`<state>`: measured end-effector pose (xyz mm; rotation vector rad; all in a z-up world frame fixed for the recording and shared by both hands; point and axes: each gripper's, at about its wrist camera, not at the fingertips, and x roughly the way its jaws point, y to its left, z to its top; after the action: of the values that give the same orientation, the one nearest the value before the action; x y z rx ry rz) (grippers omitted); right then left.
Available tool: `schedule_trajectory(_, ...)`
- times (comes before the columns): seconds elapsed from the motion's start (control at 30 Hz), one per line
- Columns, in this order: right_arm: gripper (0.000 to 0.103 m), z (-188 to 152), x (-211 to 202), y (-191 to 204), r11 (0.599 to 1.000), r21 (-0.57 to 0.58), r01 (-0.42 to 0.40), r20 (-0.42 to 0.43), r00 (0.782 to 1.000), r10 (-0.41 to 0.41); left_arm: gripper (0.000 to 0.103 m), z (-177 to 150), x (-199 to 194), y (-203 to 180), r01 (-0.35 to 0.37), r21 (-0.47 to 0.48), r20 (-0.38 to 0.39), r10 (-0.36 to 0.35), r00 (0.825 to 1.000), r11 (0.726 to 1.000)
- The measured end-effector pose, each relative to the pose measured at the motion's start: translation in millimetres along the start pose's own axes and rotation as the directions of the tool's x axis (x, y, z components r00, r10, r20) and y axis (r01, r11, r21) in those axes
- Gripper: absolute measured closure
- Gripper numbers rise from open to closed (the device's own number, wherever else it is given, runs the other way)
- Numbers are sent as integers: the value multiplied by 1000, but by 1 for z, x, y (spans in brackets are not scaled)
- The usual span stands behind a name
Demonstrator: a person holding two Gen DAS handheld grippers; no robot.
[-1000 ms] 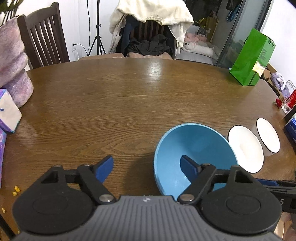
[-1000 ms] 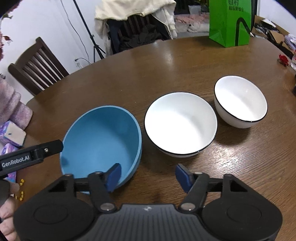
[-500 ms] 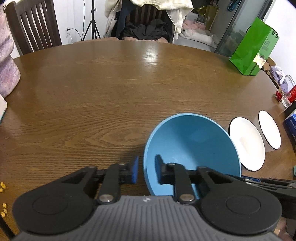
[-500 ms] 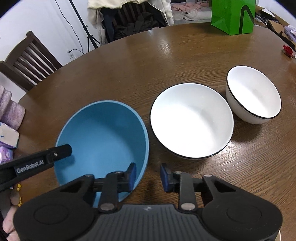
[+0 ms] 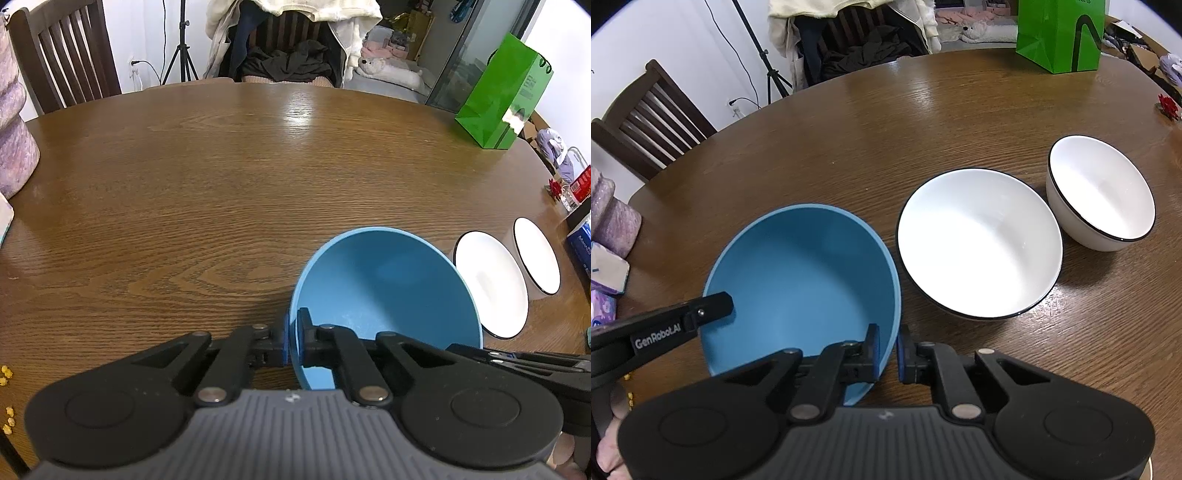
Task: Organize plates and bowls
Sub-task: 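Lift the blue bowl and carry it toward the snack boxes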
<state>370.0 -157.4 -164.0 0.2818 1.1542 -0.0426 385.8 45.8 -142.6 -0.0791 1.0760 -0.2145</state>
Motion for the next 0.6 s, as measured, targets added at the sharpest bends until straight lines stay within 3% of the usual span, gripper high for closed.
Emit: schedule_trajectory(0.6, 94, -9, -26, 1, 999, -33, -17, 44, 999, 18, 98, -7, -29, -5, -16, -1, 48, 16, 999, 1000)
